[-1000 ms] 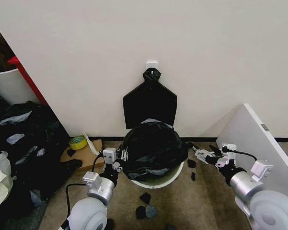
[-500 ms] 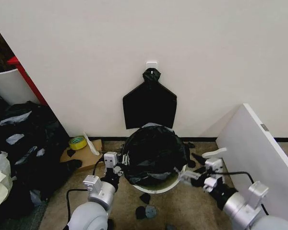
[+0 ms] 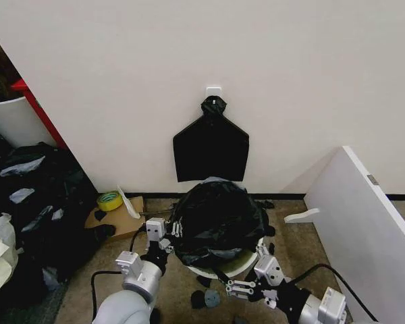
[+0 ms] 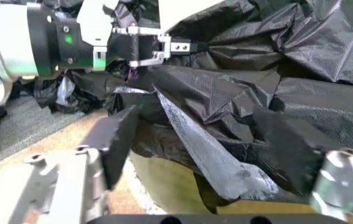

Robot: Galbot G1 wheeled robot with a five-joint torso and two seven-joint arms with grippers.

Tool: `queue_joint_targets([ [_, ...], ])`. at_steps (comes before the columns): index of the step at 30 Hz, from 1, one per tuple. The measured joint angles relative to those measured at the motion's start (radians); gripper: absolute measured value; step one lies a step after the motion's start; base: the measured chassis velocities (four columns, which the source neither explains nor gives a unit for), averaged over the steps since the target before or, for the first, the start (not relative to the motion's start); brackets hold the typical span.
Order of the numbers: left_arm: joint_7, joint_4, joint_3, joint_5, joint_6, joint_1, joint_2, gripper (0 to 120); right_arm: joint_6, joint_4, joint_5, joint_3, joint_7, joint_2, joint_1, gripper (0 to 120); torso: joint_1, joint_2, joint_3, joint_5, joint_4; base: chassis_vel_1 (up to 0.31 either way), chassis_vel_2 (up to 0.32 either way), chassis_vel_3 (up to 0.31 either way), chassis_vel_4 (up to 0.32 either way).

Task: Place the garbage bag over the trash bin.

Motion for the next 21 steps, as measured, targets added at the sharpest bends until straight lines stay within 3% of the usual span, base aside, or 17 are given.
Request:
queue_joint_targets([
  [18,0.003,-0.012,0.002,-0.003,0.004,0.008,-0.006,4,0.002,-0.030,-0.030,-0.022,-0.015,-0.023,0.011,0,0.000,0.000,0.000,0.0000,-0.0001,0.000,0.000,0.000,0.000],
  [21,0.003,-0.012,0.001,-0.003,0.004,0.011,-0.007,4,0.002,-0.031,-0.033,-0.023,-0.015,-0.028,0.011,0,0.000,0.000,0.000,0.0001,0.0000,0.000,0.000,0.000,0.000],
])
